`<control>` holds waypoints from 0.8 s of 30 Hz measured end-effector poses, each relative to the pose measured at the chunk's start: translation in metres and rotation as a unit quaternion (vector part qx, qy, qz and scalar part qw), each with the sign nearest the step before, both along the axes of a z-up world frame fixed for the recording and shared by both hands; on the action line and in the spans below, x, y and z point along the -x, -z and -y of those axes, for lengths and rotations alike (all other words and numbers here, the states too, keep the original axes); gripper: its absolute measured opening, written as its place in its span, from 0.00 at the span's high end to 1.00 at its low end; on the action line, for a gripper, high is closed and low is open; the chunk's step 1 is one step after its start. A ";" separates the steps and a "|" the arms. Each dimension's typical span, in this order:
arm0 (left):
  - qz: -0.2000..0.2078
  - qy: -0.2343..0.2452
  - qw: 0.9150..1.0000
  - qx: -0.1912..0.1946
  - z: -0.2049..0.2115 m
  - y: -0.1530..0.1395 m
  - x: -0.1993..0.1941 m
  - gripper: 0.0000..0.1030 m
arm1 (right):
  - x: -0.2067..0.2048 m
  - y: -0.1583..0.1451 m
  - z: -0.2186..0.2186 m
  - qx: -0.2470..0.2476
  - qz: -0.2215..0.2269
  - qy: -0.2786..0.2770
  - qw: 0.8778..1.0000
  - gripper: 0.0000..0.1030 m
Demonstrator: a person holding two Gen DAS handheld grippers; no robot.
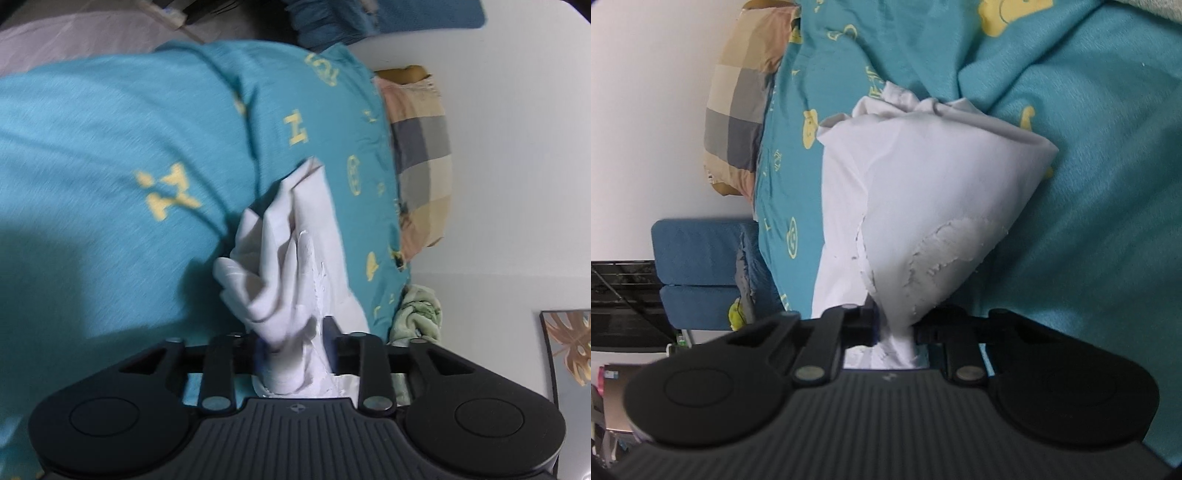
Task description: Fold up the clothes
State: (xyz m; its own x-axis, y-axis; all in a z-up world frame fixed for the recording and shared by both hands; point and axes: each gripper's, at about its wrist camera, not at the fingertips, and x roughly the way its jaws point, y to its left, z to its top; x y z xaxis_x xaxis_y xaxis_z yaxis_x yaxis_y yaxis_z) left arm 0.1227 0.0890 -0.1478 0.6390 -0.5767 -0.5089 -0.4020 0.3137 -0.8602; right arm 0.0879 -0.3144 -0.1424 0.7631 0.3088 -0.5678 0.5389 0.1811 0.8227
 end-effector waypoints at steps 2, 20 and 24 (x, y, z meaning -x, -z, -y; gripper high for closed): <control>-0.009 0.002 1.000 0.003 0.002 0.003 0.003 0.51 | -0.001 -0.002 0.001 0.000 0.008 -0.002 1.000 0.84; -0.008 0.034 0.989 0.145 0.115 0.025 0.011 0.21 | 0.005 -0.011 0.009 -0.044 0.045 -0.002 0.998 0.85; 0.006 -0.008 0.993 0.120 0.117 0.038 -0.006 0.22 | 0.008 -0.011 0.013 -0.055 0.052 -0.001 0.997 0.85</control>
State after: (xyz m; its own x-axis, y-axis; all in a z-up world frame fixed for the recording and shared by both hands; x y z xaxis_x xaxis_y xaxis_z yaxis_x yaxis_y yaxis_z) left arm 0.1287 -0.0282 -0.1858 0.6535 -0.6710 -0.3502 -0.3948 0.0925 -0.9141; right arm 0.0796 -0.3272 -0.1311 0.8150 0.3670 -0.4485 0.4497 0.0877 0.8889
